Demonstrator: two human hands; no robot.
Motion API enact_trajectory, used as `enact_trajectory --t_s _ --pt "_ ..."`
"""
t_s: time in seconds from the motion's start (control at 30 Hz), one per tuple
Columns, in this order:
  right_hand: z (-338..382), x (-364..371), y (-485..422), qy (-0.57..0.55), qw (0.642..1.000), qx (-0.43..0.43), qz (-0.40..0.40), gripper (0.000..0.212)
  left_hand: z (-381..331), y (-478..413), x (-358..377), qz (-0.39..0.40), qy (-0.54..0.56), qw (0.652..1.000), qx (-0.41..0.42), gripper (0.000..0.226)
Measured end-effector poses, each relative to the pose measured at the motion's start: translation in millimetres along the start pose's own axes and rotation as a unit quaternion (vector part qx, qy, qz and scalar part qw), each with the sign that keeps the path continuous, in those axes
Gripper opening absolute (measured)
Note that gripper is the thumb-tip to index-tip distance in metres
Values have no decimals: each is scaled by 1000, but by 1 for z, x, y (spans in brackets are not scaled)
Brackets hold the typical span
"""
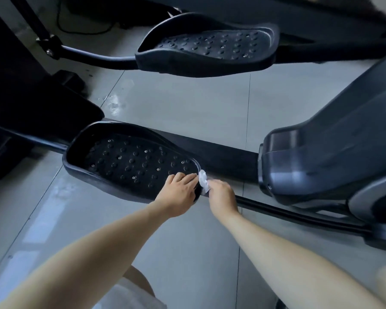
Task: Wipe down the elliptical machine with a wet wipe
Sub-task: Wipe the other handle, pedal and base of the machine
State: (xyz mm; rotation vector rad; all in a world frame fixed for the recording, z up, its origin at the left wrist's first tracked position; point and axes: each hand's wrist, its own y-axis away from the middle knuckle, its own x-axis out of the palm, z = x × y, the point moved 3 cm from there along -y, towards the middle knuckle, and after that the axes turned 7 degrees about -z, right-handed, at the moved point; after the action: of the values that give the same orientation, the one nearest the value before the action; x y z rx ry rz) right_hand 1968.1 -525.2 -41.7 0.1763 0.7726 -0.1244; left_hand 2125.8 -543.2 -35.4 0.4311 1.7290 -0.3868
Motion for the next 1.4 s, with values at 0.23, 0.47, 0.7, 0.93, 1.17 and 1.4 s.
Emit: enact_trajectory --t_s 0.23,0.47,0.7,0.93,1.17,1.4 --pt "-44 -2 13 -44 998 38 29 27 -31 -12 2 66 -24 997 29 65" --pt "-76 -27 4 8 988 154 13 28 -49 -20 15 59 -110 991 54 45" --pt "-50 -23 -9 57 987 133 71 32 -69 -44 23 109 -81 990 46 36" --pt "-121 -90 15 86 976 199 -11 25 -107 -57 38 153 -122 974 116 38" --pt "-154 -115 29 100 961 253 -44 31 -105 -68 51 145 -66 983 96 34" --pt "-103 -78 10 30 978 204 -19 48 -93 -68 48 154 5 987 38 34"
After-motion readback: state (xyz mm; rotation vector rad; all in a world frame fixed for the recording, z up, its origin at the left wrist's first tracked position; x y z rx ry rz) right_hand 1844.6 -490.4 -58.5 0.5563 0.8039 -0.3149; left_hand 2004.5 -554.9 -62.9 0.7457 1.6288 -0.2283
